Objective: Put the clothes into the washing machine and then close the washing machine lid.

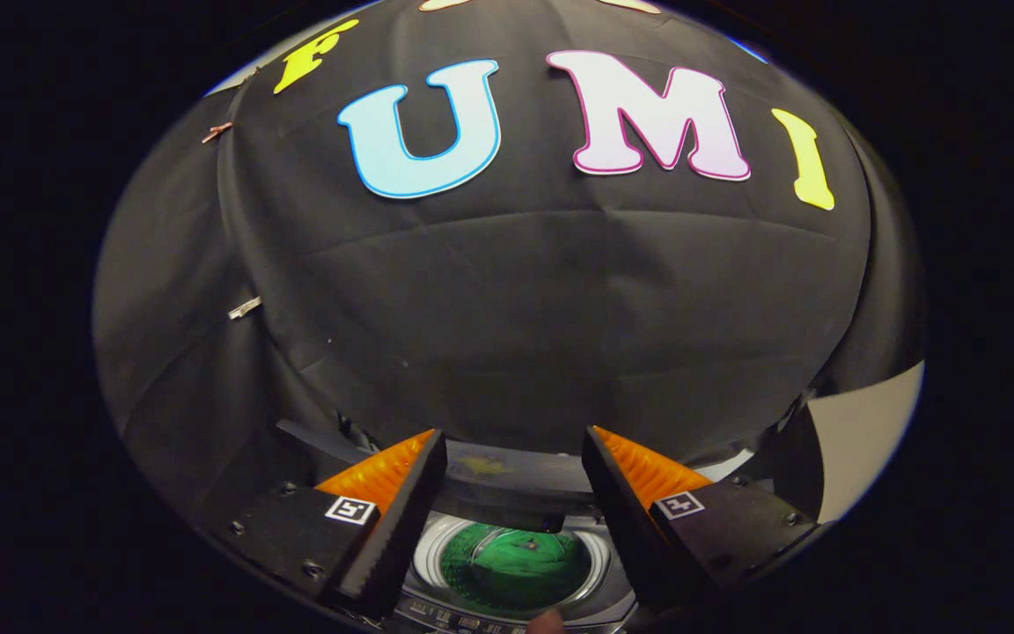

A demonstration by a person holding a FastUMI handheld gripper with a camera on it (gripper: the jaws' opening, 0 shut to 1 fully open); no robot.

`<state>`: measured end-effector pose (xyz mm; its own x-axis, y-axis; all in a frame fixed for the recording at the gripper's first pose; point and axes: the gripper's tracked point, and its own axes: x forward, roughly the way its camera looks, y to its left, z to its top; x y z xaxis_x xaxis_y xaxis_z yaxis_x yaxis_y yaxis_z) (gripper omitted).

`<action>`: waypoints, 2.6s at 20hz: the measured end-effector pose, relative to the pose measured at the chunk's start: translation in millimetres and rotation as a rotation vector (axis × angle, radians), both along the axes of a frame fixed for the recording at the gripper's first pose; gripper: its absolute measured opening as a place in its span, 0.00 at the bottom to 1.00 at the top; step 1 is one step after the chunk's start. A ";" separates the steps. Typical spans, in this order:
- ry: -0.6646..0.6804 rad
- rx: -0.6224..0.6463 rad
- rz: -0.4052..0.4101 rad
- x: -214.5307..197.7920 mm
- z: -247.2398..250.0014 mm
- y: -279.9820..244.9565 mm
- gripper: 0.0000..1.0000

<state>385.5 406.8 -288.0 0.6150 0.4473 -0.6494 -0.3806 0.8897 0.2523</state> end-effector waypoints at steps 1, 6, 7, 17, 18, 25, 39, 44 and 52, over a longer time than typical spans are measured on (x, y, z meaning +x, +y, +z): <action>0.013 0.011 0.002 -9.0 -2.5 -1.9 0.99; 0.089 0.019 0.030 -58.7 -19.5 -11.7 0.98; 0.102 0.019 0.038 -70.9 -22.7 -14.2 0.98; 0.056 0.012 0.090 -122.9 -10.1 -20.6 0.98; 0.025 0.019 0.089 -125.4 -1.4 -20.9 0.98; -0.216 0.069 0.062 -131.8 67.2 -30.2 0.98; -0.484 0.164 -0.010 -164.3 149.6 -85.1 0.98; -0.527 0.154 -0.055 -189.6 163.4 -146.9 0.98; -0.526 0.128 -0.196 -251.5 165.3 -255.6 0.98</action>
<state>134.0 151.2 -122.7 0.9199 0.3474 -0.1820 -0.3151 0.9310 0.1842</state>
